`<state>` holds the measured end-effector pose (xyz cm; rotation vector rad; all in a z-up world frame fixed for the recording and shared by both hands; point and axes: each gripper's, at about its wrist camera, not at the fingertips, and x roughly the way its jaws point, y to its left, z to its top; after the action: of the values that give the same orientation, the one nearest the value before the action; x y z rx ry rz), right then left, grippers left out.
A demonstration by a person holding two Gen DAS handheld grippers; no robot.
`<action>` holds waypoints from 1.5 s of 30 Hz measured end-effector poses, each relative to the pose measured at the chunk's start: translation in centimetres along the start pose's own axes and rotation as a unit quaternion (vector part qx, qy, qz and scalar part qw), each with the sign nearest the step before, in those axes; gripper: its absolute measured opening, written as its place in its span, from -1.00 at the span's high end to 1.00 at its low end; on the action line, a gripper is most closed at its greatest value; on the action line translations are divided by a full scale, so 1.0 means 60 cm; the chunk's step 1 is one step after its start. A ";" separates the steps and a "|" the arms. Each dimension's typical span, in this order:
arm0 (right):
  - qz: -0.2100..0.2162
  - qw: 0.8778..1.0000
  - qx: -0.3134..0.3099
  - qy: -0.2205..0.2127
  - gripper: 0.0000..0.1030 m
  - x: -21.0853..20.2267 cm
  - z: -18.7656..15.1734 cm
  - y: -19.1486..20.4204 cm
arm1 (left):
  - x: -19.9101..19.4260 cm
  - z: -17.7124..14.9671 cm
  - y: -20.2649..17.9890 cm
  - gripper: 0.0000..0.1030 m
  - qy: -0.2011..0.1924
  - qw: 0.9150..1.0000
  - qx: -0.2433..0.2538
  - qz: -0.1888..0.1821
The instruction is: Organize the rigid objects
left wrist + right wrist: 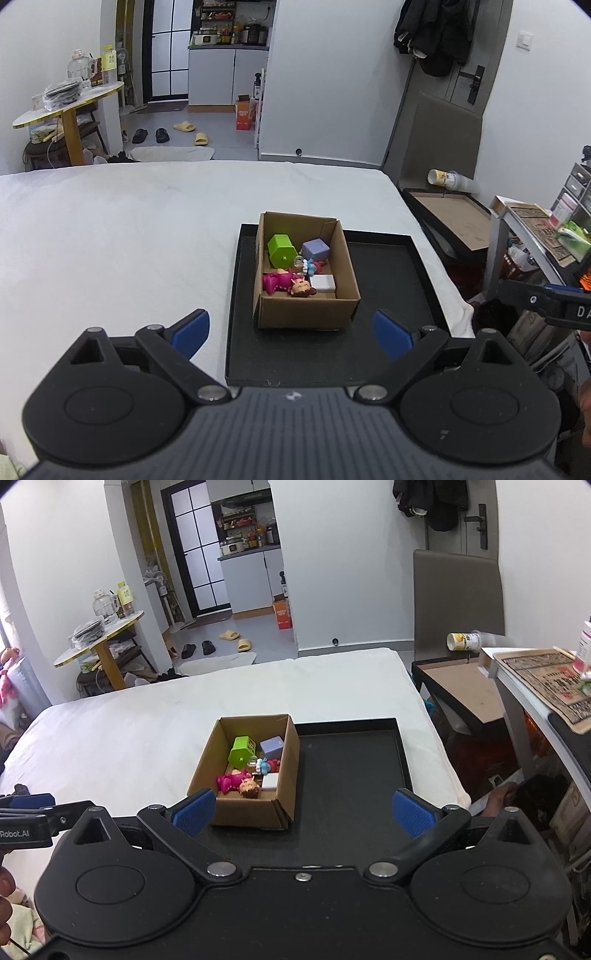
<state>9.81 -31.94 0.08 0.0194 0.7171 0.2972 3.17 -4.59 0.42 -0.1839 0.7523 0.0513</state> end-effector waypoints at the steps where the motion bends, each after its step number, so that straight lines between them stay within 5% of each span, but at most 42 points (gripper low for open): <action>1: 0.000 1.000 0.000 0.000 -1.00 -0.004 -0.003 0.003 | -0.006 -0.003 0.001 -0.85 -0.003 1.000 0.000 -0.002; 19: 0.012 0.999 -0.010 -0.040 -1.00 -0.074 -0.018 0.042 | -0.065 -0.024 0.004 -0.85 -0.033 0.999 0.017 -0.005; 45: 0.021 0.999 -0.008 -0.023 -1.00 -0.067 -0.028 0.047 | -0.070 -0.029 0.001 -0.85 -0.025 1.000 0.011 -0.014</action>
<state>5.12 -30.47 1.72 0.0266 0.6690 0.3417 -1.07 -4.79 2.06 -0.1724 0.7010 0.0214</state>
